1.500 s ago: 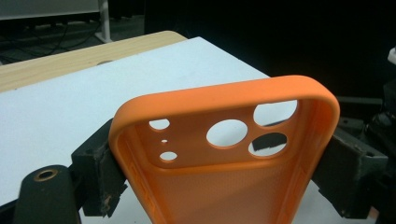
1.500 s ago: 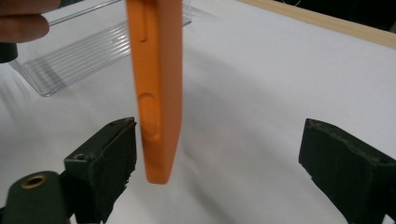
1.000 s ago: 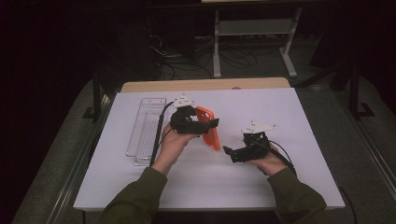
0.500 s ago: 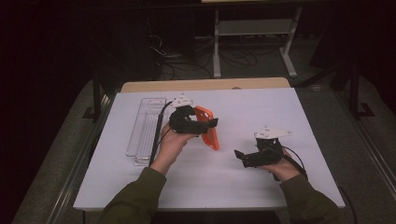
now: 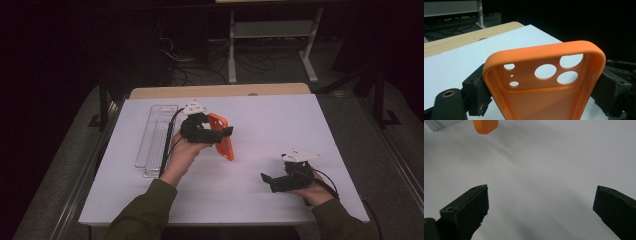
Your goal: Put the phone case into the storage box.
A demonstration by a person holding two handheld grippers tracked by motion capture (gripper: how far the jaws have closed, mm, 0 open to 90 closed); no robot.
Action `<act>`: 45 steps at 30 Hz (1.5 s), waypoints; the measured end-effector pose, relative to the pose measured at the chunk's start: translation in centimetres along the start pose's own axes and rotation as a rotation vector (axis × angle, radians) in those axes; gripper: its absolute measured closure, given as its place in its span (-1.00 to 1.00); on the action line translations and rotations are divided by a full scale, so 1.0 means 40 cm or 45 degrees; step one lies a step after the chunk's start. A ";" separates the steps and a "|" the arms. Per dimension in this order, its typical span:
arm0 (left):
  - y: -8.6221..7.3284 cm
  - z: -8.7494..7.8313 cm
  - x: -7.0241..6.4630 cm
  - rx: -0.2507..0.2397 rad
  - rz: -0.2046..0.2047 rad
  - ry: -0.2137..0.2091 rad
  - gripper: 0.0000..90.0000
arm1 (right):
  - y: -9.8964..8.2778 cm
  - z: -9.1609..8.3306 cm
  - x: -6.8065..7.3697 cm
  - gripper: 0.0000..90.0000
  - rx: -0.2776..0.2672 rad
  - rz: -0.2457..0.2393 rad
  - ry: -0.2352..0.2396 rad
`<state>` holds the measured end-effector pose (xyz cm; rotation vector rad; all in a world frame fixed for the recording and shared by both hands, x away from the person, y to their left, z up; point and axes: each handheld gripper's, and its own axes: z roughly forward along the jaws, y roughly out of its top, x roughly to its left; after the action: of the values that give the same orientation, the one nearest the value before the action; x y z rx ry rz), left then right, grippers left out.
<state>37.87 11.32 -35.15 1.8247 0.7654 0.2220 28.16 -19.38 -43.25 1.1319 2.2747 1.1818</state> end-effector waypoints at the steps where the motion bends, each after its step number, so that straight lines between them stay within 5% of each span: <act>1: 0.001 0.000 0.000 -0.001 0.001 -0.001 -0.67 | -0.005 -0.002 -0.002 -1.00 0.001 -0.012 0.001; 21: 0.058 -0.022 0.000 0.010 0.075 0.002 -0.67 | -0.015 -0.004 -0.001 -1.00 0.014 -0.024 0.024; 45: 0.152 -0.077 0.077 -0.011 0.108 0.134 -0.67 | -0.015 -0.004 -0.002 -1.00 0.012 -0.031 0.032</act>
<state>41.14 14.34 -29.12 1.8506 0.7593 0.3781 27.81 -19.71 -43.65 1.0961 2.3085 1.1835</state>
